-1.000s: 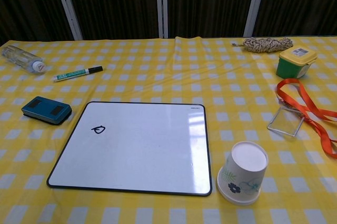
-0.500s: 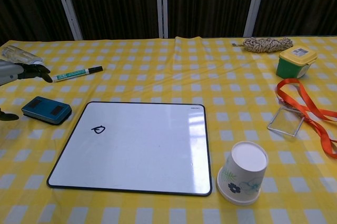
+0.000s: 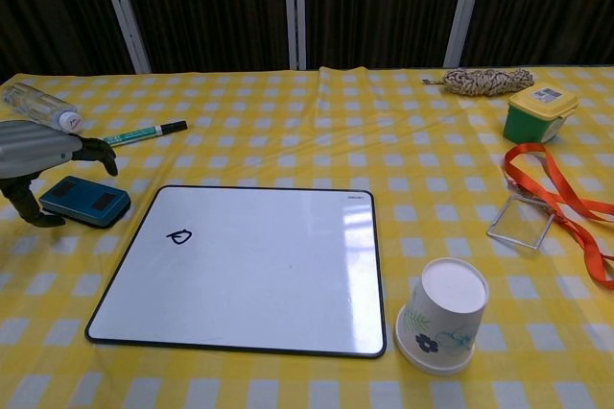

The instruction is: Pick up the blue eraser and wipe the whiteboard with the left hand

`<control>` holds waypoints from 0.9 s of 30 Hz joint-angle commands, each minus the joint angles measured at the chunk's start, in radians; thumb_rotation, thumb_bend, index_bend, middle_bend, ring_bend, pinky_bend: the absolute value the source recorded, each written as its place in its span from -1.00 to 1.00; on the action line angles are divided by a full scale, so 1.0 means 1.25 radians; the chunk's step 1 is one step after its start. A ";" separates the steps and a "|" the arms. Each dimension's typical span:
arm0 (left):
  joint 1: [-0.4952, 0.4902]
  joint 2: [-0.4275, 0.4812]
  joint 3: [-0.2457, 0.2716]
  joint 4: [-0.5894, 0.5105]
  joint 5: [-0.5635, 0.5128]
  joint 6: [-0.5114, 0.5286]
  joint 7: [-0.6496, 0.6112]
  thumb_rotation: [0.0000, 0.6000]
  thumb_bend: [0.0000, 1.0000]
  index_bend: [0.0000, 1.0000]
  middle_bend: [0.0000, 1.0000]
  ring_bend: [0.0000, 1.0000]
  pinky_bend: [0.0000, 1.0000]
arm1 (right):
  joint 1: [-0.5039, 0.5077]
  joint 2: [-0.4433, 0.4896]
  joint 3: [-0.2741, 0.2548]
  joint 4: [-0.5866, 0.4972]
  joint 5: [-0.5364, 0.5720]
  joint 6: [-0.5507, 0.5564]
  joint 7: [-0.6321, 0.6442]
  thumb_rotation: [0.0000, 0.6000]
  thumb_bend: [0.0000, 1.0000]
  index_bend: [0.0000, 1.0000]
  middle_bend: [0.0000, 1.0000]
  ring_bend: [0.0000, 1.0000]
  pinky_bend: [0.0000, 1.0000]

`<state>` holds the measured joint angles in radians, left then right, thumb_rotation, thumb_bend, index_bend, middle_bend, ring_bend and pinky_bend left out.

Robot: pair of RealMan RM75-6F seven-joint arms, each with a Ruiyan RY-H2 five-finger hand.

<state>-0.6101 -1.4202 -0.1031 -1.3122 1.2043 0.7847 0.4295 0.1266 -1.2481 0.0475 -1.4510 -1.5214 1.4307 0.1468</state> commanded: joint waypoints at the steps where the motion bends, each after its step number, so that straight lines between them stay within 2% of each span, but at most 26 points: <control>1: -0.004 -0.002 0.003 0.001 -0.004 0.000 0.002 1.00 -0.35 -0.57 -0.84 -0.75 -0.69 | 0.000 0.001 0.000 0.000 -0.001 0.001 0.001 1.00 -0.87 -0.96 -1.00 -1.00 -1.00; 14: -0.041 -0.014 0.020 0.006 -0.048 -0.032 0.020 1.00 -0.34 -0.55 -0.83 -0.74 -0.69 | 0.000 0.004 0.001 -0.002 0.002 0.000 0.010 1.00 -0.87 -0.96 -1.00 -1.00 -1.00; 19: -0.047 -0.024 0.024 0.007 -0.053 -0.022 0.022 1.00 -0.34 -0.46 -0.73 -0.67 -0.65 | 0.000 0.005 0.002 -0.002 0.003 -0.001 0.012 1.00 -0.87 -0.96 -1.00 -1.00 -1.00; 22: -0.042 -0.040 0.023 0.016 -0.036 0.011 0.013 1.00 -0.21 -0.18 -0.47 -0.45 -0.48 | 0.000 0.005 0.002 -0.002 0.002 -0.001 0.013 1.00 -0.87 -0.96 -1.00 -1.00 -1.00; 23: -0.039 -0.048 0.024 0.023 -0.023 0.029 0.006 1.00 -0.13 -0.01 -0.32 -0.32 -0.38 | 0.000 0.004 0.002 -0.002 0.002 0.000 0.014 1.00 -0.87 -0.96 -1.00 -1.00 -1.00; 24: -0.032 -0.058 0.024 0.032 -0.003 0.054 -0.011 1.00 -0.06 0.15 -0.17 -0.20 -0.27 | -0.001 0.004 0.002 -0.002 0.001 0.001 0.014 1.00 -0.87 -0.96 -1.00 -1.00 -1.00; 27: -0.016 -0.078 0.022 0.053 0.059 0.124 -0.081 1.00 0.10 0.42 0.06 0.00 -0.09 | -0.001 0.003 0.002 0.000 0.001 0.002 0.014 1.00 -0.87 -0.96 -1.00 -1.00 -1.00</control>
<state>-0.6492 -1.4914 -0.0742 -1.2720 1.2170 0.8765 0.3937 0.1257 -1.2450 0.0501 -1.4516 -1.5204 1.4331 0.1643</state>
